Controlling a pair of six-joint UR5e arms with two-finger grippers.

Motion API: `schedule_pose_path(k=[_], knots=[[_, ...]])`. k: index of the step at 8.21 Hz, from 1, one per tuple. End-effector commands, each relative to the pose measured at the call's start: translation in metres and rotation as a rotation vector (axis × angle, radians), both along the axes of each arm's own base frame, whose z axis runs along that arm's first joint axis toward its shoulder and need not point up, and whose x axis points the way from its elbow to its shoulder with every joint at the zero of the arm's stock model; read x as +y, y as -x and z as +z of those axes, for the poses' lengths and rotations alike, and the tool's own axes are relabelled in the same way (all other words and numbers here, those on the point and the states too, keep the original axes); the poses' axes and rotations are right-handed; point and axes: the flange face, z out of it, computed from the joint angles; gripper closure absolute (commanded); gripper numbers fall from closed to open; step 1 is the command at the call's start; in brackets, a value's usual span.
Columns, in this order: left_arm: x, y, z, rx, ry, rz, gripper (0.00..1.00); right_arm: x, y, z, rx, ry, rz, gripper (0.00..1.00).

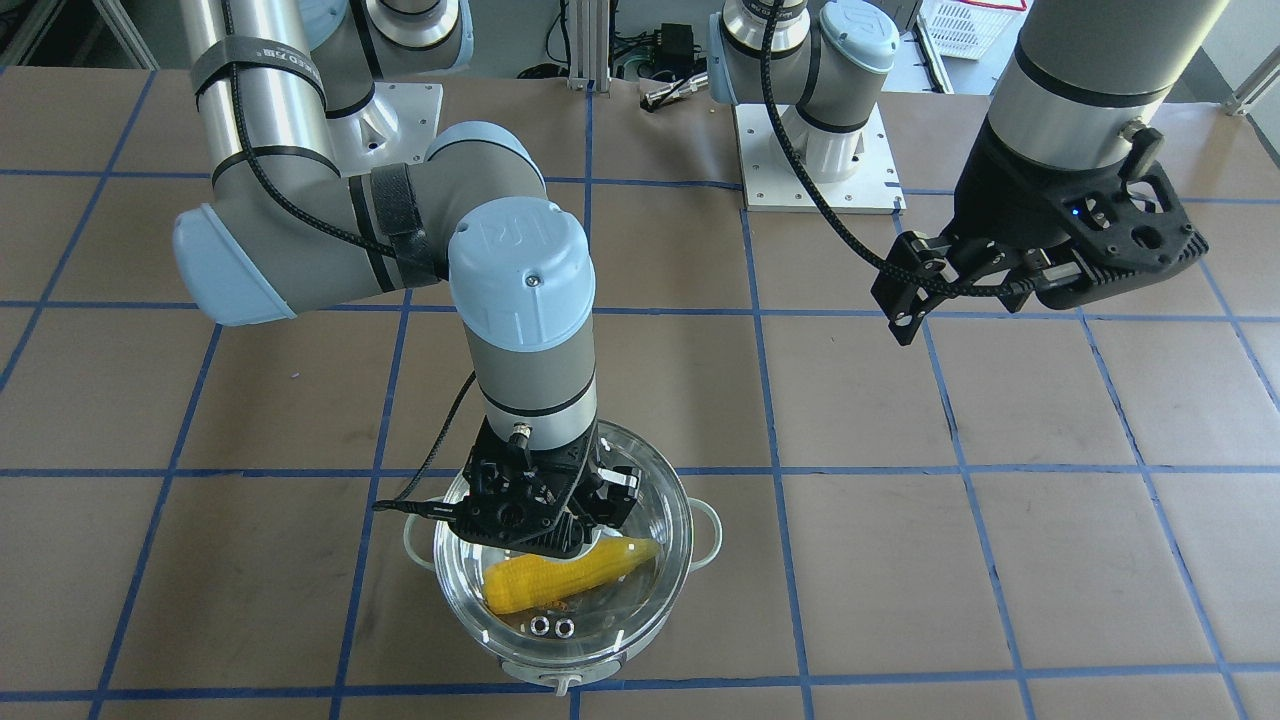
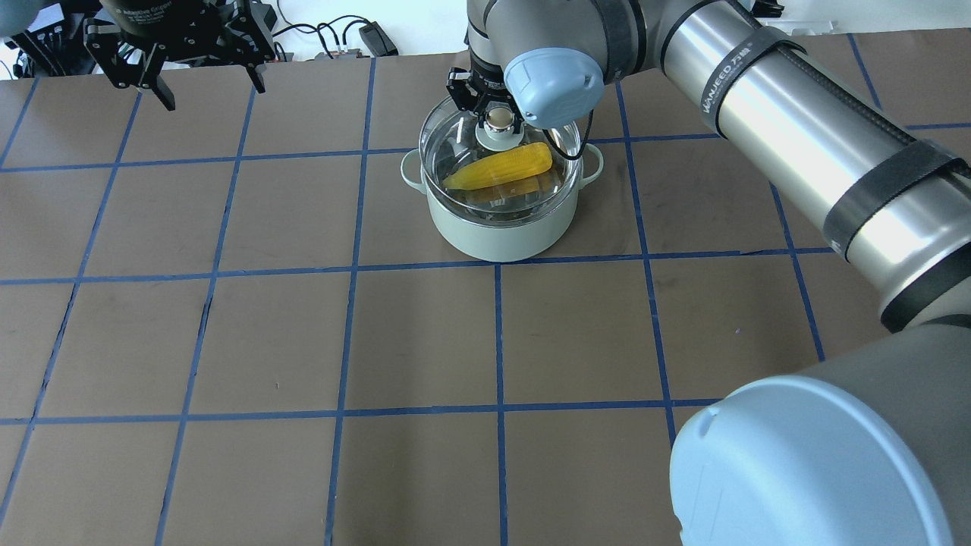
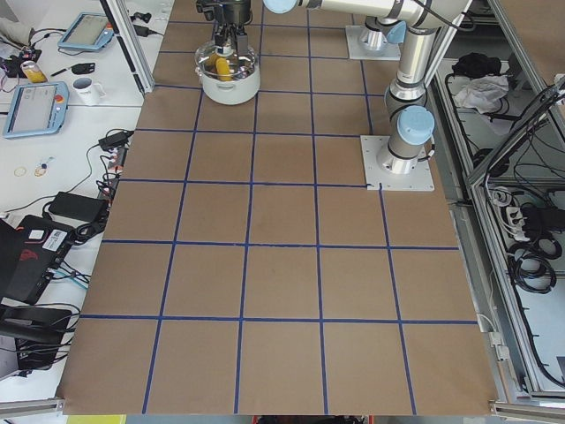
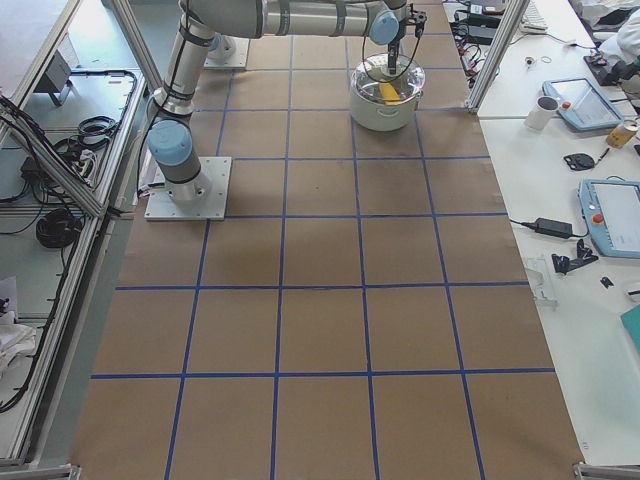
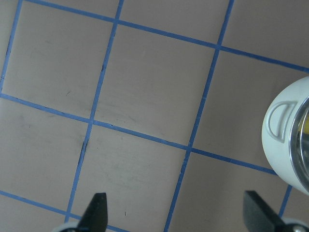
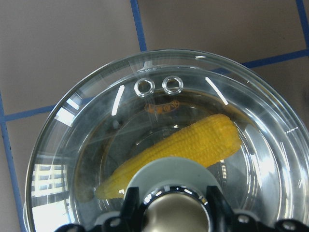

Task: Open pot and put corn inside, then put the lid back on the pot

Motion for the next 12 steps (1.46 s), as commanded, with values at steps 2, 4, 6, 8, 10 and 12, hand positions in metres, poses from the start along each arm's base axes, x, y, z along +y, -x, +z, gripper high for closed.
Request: schedule_pose_path(k=[2, 4, 6, 8, 10, 12], knots=[[0.019, 0.018, 0.0, 0.08, -0.017, -0.24, 0.0, 0.0, 0.0, -0.008, 0.005, -0.01, -0.003, 0.73], [0.038, 0.018, -0.011, 0.079, -0.039, -0.246, 0.0, 0.002, -0.002, -0.01, 0.012, -0.011, -0.033, 0.74], [0.032, 0.017, -0.006, 0.069, 0.032, -0.254, 0.0, 0.003, -0.004, -0.009, 0.012, -0.01, -0.03, 0.74], [0.035, 0.017, -0.003, 0.066, 0.041, -0.254, 0.0, 0.002, -0.004, -0.011, 0.013, -0.011, -0.025, 0.74], [0.035, 0.016, -0.005, 0.065, 0.038, -0.253, 0.0, 0.003, -0.004, -0.011, 0.013, -0.013, -0.027, 0.74], [0.033, 0.016, -0.006, 0.067, 0.037, -0.252, 0.0, 0.003, -0.004, -0.01, 0.014, -0.012, -0.03, 0.74]])
